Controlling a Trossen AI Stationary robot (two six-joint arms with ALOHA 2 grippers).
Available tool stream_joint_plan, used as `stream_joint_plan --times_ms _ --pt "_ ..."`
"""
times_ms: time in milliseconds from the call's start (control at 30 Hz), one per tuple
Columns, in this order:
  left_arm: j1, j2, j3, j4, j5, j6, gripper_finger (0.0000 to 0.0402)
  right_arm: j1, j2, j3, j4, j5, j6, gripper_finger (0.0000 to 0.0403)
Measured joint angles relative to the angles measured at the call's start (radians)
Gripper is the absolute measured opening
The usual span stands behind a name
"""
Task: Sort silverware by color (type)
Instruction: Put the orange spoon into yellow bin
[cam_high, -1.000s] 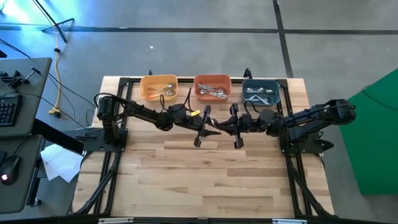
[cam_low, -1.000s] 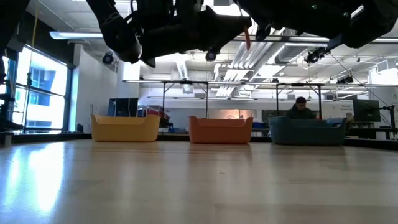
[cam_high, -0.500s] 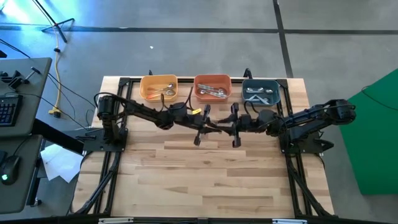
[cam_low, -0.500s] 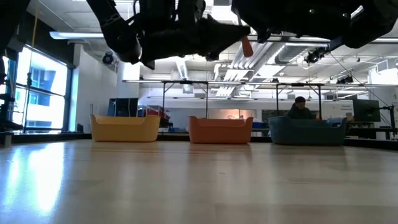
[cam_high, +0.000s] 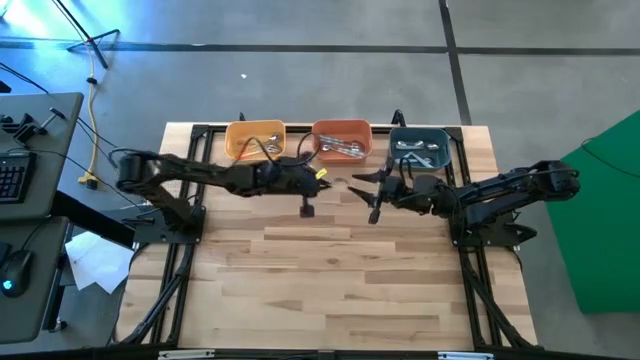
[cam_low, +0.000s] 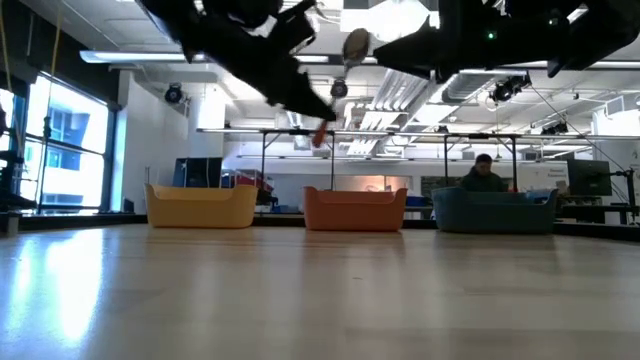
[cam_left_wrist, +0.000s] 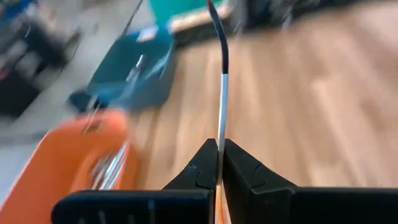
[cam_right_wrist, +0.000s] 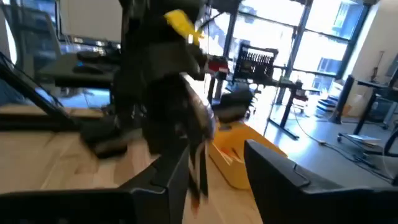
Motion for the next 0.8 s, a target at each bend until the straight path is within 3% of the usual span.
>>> stream_joint_plan --times_ms 267,367,433,567,800 --pt "0.072 -0.221 0.001 -0.535 -0.309 -0.008 0.0001 0.000 -0.010 0.000 -0.050 0.006 -0.022 0.0088" --pt "0.154 -0.259 0.001 -0.708 -0.463 -0.009 0.0001 0.000 -0.010 0.000 -0.058 0.009 -0.021 0.0058" --pt "0.239 -0.268 0.001 -0.782 -0.503 0.000 0.0000 0.000 -0.010 0.000 -0.059 0.010 -0.020 0.0037" --pt "0.440 -0.250 0.001 -0.807 -0.365 0.099 0.0001 0.000 -0.010 0.000 -0.059 0.010 -0.022 0.0004" --pt "0.673 -0.154 0.040 -0.806 -0.208 0.285 0.0001 -0.002 -0.009 0.000 -0.065 0.010 -0.031 0.0006"
